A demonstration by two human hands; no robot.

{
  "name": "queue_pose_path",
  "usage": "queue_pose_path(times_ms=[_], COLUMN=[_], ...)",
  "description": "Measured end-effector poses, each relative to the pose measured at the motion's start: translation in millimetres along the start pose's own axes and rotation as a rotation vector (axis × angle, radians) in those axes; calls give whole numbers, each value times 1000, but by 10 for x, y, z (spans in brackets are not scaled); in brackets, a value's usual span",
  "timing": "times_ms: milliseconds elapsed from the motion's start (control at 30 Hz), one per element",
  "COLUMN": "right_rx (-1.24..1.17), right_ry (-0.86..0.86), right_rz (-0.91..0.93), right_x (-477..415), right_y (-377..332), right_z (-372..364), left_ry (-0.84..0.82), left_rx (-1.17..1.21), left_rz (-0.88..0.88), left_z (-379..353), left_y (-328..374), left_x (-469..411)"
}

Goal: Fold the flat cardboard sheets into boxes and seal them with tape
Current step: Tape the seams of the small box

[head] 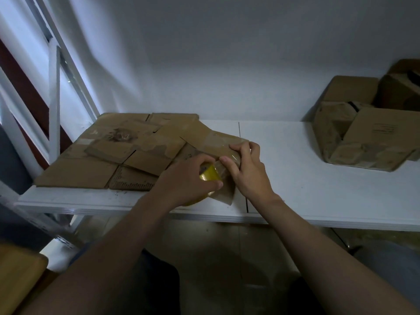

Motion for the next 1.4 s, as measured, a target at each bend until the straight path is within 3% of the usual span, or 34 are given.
queue_pose_path(times_ms=[333,500,667,767,867,1000,1167,1300,1400], right_rx=[19,290,362,573,629,639,501,65,-172], right_ry=[48,-60,-11,-208,-425,-373,-286,-52,114], right_rz=[-2,66,54,-71,-247,-216,-264,-235,-69], right_x=[-14,-64,112,234,414,463,505,555,589], right_y=[2,-17,209,693,1203,1410,1426,998,334], right_z=[-7,153,663,668,545,476,552,781,913], left_ry=[54,65,50,25,-57,-72,1,65,70], left_rx=[-21,8,68,69,57,54,57,3,-14], left_rz=[116,121,134,143,141,171,192,214,216], left_z=[26,29,-23,-59,-138,-164,-108,-51,-46], left_y=[-244,-181,-128,-81,-51,-20,-26,-67,-79], left_x=[-58,-84,-74,-90,-116,-111,-129,-144,-140])
Point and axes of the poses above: each hand's wrist, its own x-axis away from the middle knuckle, its own z-axis out of the back of the hand, y = z × x, the point moved 9 cm from there along -x, towards the middle knuckle, and after that the axes turned 5 degrees about -x, right-handed, at the moved point
